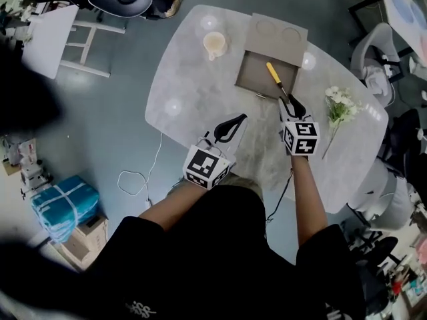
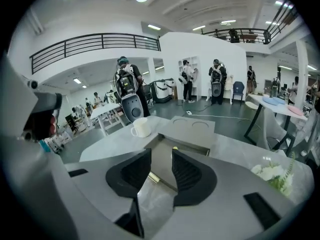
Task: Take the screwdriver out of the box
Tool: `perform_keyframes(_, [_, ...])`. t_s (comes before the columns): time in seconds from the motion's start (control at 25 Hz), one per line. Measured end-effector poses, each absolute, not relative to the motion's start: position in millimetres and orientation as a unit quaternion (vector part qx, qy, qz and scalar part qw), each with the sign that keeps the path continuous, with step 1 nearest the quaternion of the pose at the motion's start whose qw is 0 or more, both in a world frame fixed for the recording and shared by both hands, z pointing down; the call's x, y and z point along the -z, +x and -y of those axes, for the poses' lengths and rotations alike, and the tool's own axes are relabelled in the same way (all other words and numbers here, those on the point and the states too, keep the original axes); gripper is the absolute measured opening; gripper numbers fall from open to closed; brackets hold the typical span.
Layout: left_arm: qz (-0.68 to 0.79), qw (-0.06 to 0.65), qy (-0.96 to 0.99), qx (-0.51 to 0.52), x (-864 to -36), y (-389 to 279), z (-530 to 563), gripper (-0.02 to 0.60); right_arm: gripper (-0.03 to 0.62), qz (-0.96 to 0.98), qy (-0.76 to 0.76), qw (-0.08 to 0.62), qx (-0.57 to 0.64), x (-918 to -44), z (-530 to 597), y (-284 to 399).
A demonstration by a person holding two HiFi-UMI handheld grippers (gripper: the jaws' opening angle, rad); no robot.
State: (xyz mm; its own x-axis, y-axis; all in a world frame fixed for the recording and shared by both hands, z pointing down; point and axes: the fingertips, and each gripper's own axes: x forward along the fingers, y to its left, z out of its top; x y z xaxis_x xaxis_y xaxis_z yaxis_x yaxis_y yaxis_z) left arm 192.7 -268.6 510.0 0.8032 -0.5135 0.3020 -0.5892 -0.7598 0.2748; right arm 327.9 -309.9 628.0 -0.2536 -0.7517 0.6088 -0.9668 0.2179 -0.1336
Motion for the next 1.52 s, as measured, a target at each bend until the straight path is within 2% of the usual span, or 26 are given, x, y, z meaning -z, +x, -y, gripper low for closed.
perform_keyframes(0.6, [0.345, 0.201, 0.912, -0.095, -532.3, 188.1, 301.4, 0.016, 0.117, 0.745, 0.496, 0.357, -0.268, -759.2, 386.3, 333.5])
perform_keyframes(0.92, [0.359, 0.212, 0.903, -0.106, -541.8, 171.0, 296.5, 0.016, 0.114, 0.724, 0.477, 0.414, -0.278, -783.8, 399.2, 341.3])
perform_keyframes(1.16, [0.365, 0.221, 0.898, -0.106, -551.4, 169.6, 294.8, 0.015, 0.081, 0.716, 0.450, 0.459, -0.273, -796.3, 395.9, 342.1])
perform_keyframes(1.36, [0.363, 0.220, 0.900, -0.100, -546.2, 167.5, 291.0, 0.016, 0.078, 0.711, 0.450, 0.463, -0.278, -795.1, 397.2, 343.4])
perform_keyframes(1.52, [0.364, 0.216, 0.901, -0.094, -539.2, 160.1, 286.9, 0.015, 0.075, 0.715, 0.470, 0.433, -0.282, -784.9, 398.6, 344.5])
